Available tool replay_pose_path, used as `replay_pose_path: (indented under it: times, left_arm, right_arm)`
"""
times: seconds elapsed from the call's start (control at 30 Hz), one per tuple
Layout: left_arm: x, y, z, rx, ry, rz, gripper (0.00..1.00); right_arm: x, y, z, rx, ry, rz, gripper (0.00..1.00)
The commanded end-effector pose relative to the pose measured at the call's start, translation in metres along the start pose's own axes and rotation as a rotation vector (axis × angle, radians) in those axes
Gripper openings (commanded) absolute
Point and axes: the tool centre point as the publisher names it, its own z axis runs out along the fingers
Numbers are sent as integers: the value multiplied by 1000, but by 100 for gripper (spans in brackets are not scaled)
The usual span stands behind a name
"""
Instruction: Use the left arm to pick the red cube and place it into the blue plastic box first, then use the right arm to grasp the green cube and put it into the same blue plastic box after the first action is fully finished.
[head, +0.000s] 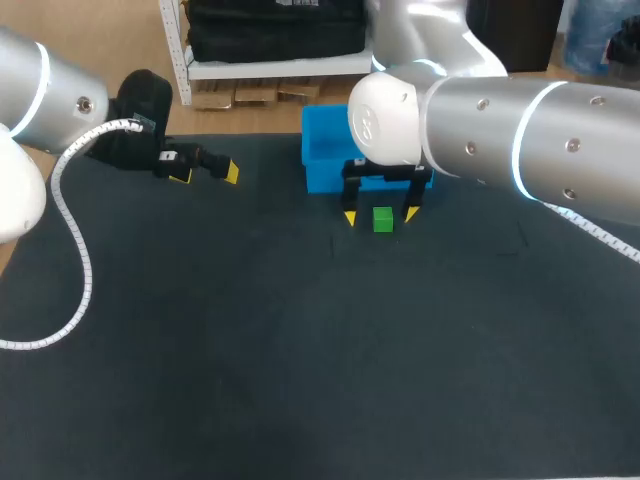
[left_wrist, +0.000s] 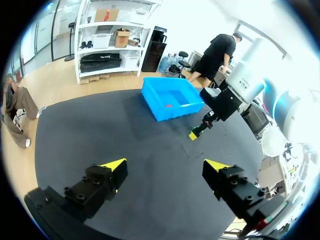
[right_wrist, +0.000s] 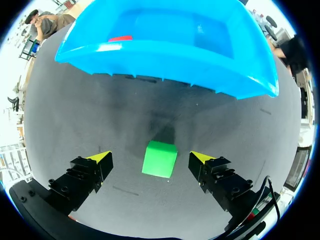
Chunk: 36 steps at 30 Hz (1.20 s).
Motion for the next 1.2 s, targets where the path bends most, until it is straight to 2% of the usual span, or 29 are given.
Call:
replay_pose_path:
  times: [0.03,0.27,1.2]
  left_arm:
    - [1,1,-1,7,-5,3,100]
    - [1,1,-1,7,-5,3,100]
    - [1,1,-1,7,-5,3,100]
  right_arm:
    - [-13,-1,4,-1,20,-2,100]
    - [-15,-1,8,9,36,-3,100]
    - [-1,-9,12,16,31,44,100]
